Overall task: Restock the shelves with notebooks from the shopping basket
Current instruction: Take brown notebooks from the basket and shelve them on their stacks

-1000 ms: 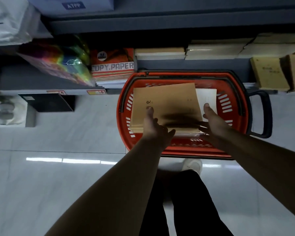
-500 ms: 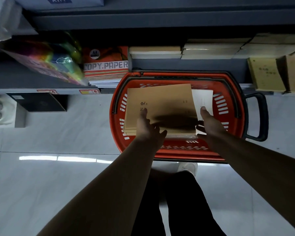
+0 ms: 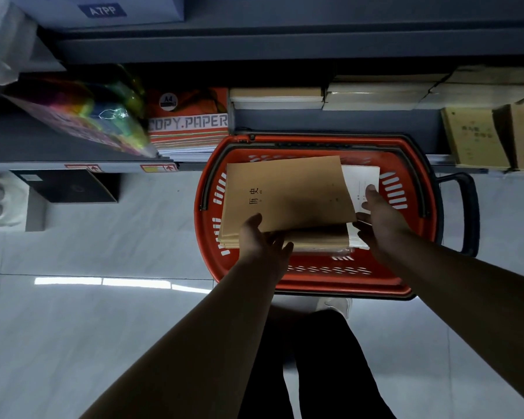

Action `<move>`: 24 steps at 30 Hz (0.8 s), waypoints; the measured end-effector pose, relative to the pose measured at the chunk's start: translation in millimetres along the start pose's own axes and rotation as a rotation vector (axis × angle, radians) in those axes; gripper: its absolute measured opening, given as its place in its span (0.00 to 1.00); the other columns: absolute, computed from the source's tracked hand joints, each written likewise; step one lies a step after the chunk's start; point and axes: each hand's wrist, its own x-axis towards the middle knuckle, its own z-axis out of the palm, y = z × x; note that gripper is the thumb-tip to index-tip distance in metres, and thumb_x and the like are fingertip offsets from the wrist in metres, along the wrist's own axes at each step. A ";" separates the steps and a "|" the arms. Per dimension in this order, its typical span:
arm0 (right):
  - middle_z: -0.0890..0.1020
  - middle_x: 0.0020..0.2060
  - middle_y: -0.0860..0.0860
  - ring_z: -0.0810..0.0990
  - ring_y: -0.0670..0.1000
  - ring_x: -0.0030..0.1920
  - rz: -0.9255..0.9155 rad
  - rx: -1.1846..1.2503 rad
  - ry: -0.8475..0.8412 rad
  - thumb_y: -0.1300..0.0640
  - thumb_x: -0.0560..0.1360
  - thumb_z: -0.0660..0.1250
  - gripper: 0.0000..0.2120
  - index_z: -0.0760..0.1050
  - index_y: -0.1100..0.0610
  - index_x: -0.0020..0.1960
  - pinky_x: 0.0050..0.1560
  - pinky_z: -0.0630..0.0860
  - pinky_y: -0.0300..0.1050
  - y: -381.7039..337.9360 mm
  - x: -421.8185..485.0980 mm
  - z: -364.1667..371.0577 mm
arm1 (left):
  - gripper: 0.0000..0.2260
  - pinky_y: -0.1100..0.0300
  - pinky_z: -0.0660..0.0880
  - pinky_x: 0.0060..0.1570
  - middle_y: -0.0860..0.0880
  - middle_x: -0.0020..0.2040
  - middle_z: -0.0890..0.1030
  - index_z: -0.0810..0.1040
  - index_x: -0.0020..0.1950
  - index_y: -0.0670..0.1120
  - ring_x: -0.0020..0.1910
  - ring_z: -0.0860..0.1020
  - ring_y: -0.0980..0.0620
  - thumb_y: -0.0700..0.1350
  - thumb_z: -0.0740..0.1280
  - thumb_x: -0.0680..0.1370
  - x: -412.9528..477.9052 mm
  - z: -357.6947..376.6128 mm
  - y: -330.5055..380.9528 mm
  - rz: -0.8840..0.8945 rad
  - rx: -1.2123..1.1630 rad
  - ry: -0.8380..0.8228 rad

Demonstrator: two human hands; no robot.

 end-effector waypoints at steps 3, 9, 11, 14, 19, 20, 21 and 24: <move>0.81 0.52 0.56 0.81 0.57 0.52 -0.053 0.044 -0.007 0.48 0.78 0.66 0.10 0.75 0.55 0.47 0.60 0.77 0.55 -4.6 -2.1 2.1 | 0.11 0.49 0.66 0.67 0.41 0.51 0.78 0.69 0.58 0.42 0.62 0.75 0.43 0.46 0.63 0.79 4.9 4.8 1.5 0.027 0.030 -0.037; 0.80 0.48 0.58 0.82 0.51 0.41 -0.078 0.058 -0.029 0.63 0.77 0.66 0.08 0.73 0.61 0.56 0.39 0.79 0.42 -7.8 -3.8 10.0 | 0.06 0.51 0.67 0.63 0.44 0.57 0.80 0.72 0.58 0.47 0.64 0.76 0.46 0.43 0.61 0.81 2.9 36.2 5.7 0.122 0.236 -0.154; 0.81 0.44 0.57 0.82 0.51 0.40 -0.048 0.061 -0.051 0.64 0.78 0.65 0.03 0.73 0.60 0.51 0.40 0.79 0.44 -11.4 -4.1 11.1 | 0.07 0.51 0.68 0.63 0.44 0.61 0.79 0.73 0.58 0.49 0.63 0.76 0.46 0.42 0.64 0.80 0.7 43.7 9.0 0.145 0.297 -0.179; 0.79 0.40 0.54 0.81 0.50 0.39 -0.045 0.099 -0.126 0.66 0.79 0.62 0.08 0.70 0.54 0.45 0.38 0.78 0.43 -17.0 -7.9 14.0 | 0.17 0.52 0.71 0.60 0.43 0.64 0.77 0.69 0.69 0.48 0.63 0.76 0.46 0.42 0.65 0.80 -3.4 50.2 12.4 0.172 0.339 -0.179; 0.76 0.40 0.53 0.79 0.49 0.41 0.035 0.124 -0.281 0.65 0.78 0.62 0.05 0.71 0.56 0.45 0.33 0.77 0.41 -17.3 -28.6 24.1 | 0.20 0.47 0.70 0.68 0.37 0.67 0.75 0.66 0.73 0.43 0.65 0.74 0.40 0.43 0.63 0.81 -5.0 55.0 12.3 0.194 0.347 -0.237; 0.76 0.40 0.54 0.78 0.49 0.41 0.044 0.111 -0.326 0.64 0.78 0.62 0.05 0.71 0.56 0.45 0.34 0.77 0.42 -14.5 -33.6 26.4 | 0.19 0.45 0.68 0.69 0.36 0.67 0.74 0.66 0.73 0.42 0.66 0.74 0.39 0.42 0.62 0.82 -4.7 55.3 10.4 0.197 0.366 -0.239; 0.75 0.40 0.54 0.77 0.50 0.41 0.053 0.108 -0.365 0.64 0.78 0.62 0.05 0.70 0.56 0.45 0.36 0.77 0.42 -11.4 -38.4 27.8 | 0.18 0.45 0.68 0.69 0.35 0.65 0.75 0.67 0.72 0.41 0.66 0.73 0.38 0.41 0.61 0.82 -5.2 55.1 8.0 0.202 0.383 -0.222; 0.76 0.42 0.54 0.77 0.51 0.43 0.056 0.105 -0.417 0.63 0.78 0.64 0.04 0.71 0.56 0.47 0.41 0.77 0.44 -1.2 -44.2 23.1 | 0.17 0.48 0.73 0.63 0.39 0.58 0.78 0.68 0.70 0.42 0.62 0.76 0.41 0.39 0.61 0.81 -10.7 54.1 1.6 0.190 0.357 -0.102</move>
